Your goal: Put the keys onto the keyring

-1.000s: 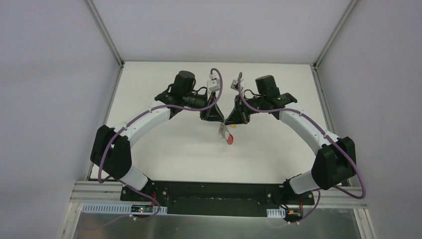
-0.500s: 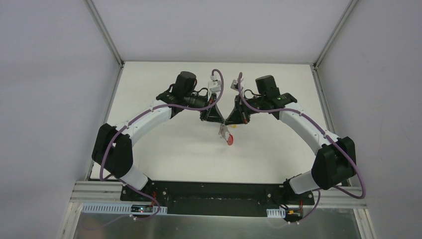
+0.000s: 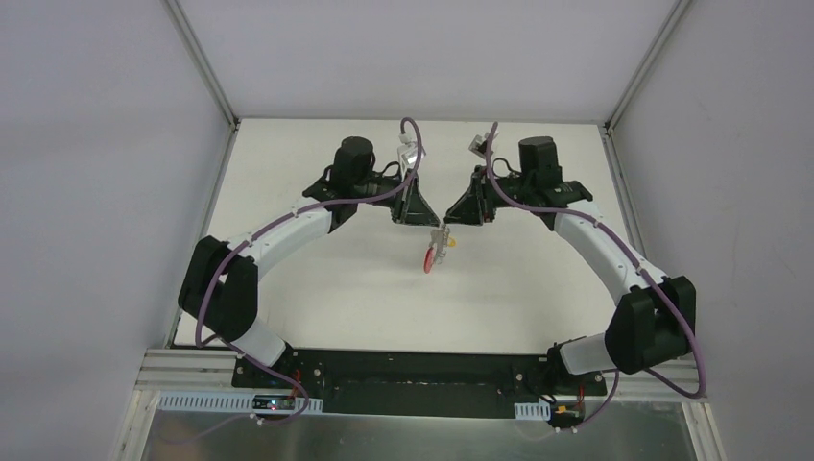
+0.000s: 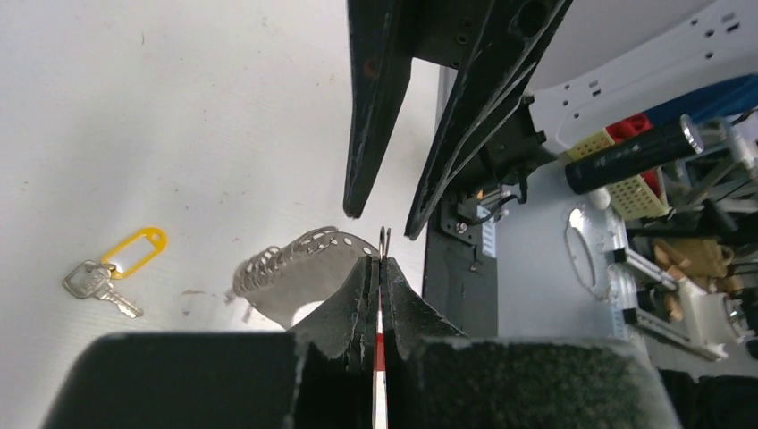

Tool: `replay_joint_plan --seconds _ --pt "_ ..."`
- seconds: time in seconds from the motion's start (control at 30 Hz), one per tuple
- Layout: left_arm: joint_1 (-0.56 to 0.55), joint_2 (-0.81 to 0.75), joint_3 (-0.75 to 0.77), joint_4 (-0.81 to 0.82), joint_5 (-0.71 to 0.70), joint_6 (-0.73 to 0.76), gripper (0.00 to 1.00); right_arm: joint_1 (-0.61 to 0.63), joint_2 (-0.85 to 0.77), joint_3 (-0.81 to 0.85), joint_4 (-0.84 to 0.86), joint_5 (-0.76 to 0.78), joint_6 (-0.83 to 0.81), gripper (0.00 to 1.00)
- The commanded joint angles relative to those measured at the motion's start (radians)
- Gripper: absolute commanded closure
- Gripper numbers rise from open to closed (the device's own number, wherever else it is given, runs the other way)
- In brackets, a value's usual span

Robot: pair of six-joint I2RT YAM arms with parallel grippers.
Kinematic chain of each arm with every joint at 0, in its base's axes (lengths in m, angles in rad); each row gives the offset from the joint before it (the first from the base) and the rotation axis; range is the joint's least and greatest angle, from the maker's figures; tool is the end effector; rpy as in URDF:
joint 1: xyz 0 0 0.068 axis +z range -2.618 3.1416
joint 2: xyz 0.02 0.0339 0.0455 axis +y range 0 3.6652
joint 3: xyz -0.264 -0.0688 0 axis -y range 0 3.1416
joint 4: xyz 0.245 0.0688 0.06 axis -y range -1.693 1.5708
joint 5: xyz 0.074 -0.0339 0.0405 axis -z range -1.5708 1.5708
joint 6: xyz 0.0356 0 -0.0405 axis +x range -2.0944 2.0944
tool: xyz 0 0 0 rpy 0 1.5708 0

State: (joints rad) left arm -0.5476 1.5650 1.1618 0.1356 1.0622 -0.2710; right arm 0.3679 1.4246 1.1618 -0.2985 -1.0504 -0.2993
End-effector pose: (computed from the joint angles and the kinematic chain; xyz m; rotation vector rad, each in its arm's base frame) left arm 0.2873 -0.2116 0.3124 1.0483 1.6739 -1.5184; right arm 0.2794 0.1408 0.3202 -1.2052 1.6071 1.1442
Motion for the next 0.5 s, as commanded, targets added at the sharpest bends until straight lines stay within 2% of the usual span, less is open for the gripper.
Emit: replay_joint_plan --seconds 0.0,0.33,0.47 --pt "0.011 -0.021 -0.068 0.409 -0.010 -0.364 1.00 -0.030 -0.062 -0.041 0.145 -0.078 0.111 0.71" --pt "0.011 0.016 -0.101 0.585 -0.019 -0.509 1.00 -0.056 -0.083 -0.083 0.198 -0.136 0.135 0.71" --pt "0.011 0.024 -0.104 0.601 -0.009 -0.512 1.00 -0.061 -0.082 -0.087 0.221 -0.150 0.157 0.74"
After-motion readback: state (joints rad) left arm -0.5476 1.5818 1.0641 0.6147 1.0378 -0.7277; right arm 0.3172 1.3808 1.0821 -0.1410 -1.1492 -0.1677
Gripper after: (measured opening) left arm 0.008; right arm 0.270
